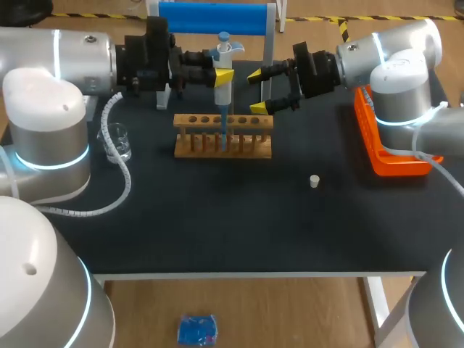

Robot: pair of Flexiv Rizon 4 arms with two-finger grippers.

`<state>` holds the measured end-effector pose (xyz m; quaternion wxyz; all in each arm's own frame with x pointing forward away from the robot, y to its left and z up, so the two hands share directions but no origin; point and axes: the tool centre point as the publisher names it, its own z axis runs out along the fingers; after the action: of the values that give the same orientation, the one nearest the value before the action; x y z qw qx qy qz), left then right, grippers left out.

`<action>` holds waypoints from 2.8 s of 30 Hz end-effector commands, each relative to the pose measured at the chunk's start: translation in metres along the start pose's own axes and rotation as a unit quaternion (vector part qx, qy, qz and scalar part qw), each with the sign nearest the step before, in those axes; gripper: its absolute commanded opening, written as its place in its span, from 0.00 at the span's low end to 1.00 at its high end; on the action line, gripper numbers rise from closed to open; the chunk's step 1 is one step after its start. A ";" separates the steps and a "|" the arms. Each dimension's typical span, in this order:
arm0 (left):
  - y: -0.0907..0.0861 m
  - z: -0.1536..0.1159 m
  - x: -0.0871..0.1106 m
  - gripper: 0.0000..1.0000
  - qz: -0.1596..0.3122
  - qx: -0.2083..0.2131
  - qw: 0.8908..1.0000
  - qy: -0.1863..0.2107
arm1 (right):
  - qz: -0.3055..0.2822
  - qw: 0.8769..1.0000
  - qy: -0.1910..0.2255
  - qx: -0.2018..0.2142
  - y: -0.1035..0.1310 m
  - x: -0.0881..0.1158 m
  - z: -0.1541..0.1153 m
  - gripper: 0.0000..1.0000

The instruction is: Invert the test tube, pick up the pipette, mount the tip to pipette, aspirate from beaker and dispense into the tube, eject the tip, return the pipette, and cap with the stopper.

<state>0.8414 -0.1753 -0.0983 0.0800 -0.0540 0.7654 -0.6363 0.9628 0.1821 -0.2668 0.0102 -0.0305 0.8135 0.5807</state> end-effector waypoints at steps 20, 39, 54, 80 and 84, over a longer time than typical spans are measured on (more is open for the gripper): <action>0.000 0.001 0.000 0.00 0.000 0.001 1.000 -0.001 | -0.004 0.998 -0.058 -0.019 0.034 0.074 -0.078 1.00; 0.000 0.001 0.000 0.00 0.000 0.001 1.000 -0.001 | 0.010 0.995 -0.024 -0.096 0.081 0.156 -0.101 1.00; 0.000 0.001 0.000 0.00 0.000 0.001 1.000 -0.001 | 0.003 0.992 -0.018 -0.125 0.108 0.149 -0.041 1.00; 0.000 0.001 0.000 0.00 0.000 0.001 1.000 -0.001 | 0.055 0.989 -0.032 -0.132 0.137 0.113 0.015 1.00; 0.000 0.001 0.000 0.00 0.000 0.001 1.000 -0.001 | 0.046 0.989 -0.024 -0.137 0.141 0.112 0.020 1.00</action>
<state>0.8418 -0.1755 -0.0980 0.0794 -0.0542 0.7660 -0.6356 0.8386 0.2378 -0.1442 0.0014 0.0225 0.7273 0.6860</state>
